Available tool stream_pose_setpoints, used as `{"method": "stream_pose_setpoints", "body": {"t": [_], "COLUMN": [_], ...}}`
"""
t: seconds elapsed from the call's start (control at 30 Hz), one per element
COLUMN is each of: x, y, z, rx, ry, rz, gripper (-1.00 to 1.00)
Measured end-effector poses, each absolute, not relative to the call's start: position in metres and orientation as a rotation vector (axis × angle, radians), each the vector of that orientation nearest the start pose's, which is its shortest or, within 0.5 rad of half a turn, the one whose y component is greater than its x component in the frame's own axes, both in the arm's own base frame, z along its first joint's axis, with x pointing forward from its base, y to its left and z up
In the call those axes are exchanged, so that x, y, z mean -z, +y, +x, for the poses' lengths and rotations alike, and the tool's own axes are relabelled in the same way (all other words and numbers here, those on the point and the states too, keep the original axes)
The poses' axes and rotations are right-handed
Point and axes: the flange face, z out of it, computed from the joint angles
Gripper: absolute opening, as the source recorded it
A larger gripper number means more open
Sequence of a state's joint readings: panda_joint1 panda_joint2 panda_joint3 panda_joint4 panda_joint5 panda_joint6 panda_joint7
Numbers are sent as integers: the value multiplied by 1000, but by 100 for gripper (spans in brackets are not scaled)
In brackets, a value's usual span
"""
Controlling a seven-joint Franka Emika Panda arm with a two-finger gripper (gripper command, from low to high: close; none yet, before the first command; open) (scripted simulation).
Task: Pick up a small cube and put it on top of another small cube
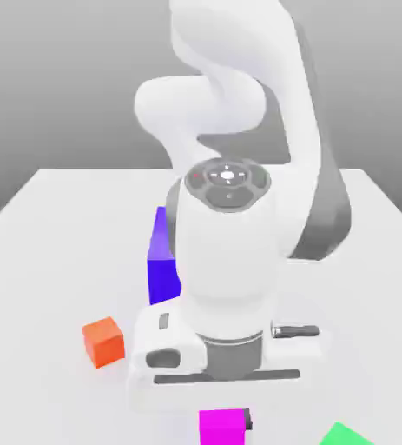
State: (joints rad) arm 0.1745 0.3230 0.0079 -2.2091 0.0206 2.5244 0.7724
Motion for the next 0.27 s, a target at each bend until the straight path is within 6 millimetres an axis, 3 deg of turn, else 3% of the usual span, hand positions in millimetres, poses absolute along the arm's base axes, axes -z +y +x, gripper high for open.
{"method": "stream_pose_setpoints", "body": {"t": [0.07, 0.13, 0.17, 0.27], "x": [-220, -191, -183, -183], "y": [150, 170, 173, 173], "z": [536, 532, 530, 530], "rx": [-8, -2, -2, -2], "ry": [792, 735, 725, 725], "rz": [-3036, -3053, -3056, -3056], "gripper": [-100, -100, 100, 100]}}
